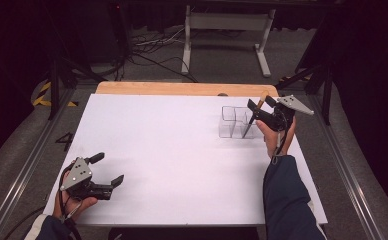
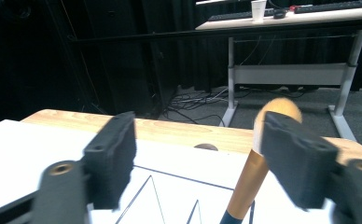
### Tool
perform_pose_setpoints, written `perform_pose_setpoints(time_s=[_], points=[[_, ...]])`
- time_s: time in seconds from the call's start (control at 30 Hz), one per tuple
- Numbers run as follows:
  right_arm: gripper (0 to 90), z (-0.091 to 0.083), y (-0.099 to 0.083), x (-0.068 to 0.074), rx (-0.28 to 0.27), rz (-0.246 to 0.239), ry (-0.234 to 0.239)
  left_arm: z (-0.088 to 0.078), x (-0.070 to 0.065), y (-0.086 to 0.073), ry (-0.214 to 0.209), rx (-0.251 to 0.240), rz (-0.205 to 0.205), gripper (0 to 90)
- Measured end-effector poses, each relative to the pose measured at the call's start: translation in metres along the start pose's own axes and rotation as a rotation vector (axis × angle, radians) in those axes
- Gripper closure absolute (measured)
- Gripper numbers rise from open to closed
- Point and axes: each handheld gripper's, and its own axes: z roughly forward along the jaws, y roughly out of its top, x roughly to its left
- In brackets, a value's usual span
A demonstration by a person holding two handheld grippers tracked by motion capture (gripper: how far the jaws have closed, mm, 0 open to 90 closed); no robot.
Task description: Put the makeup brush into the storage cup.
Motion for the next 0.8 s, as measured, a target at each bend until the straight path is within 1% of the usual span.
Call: perform_pose_setpoints(time_s=[0.1, 0.3, 0.37, 0.5, 0.67, 0.73, 0.8], points=[[20.1, 0.0, 0.001, 0.001, 0.015, -0.018, -0.018, 0.0, 0.0, 0.0, 0.002, 0.0, 0.004, 3.4], [17.1, -0.003, 0.002, 0.002, 0.006, -0.012, -0.026, 0.0, 0.0, 0.0, 0.007, 0.001, 0.004, 3.4], [15.7, -0.006, 0.005, 0.004, -0.004, -0.035, -0.029, 0.0, 0.0, 0.0, 0.006, -0.001, 0.005, 3.4], [13.9, -0.011, 0.009, 0.008, -0.015, -0.055, -0.033, 0.0, 0.0, 0.0, 0.009, 0.001, 0.007, 3.4], [12.5, -0.015, 0.01, 0.012, -0.019, -0.059, -0.033, 0.0, 0.001, 0.0, 0.007, 0.004, 0.007, 3.5], [12.4, -0.017, 0.009, 0.016, -0.016, -0.087, -0.04, 0.0, 0.0, 0.001, 0.011, 0.004, 0.01, 3.4], [12.2, -0.019, 0.009, 0.017, -0.018, -0.096, -0.04, 0.0, 0.0, 0.001, 0.011, 0.002, 0.007, 3.4]])
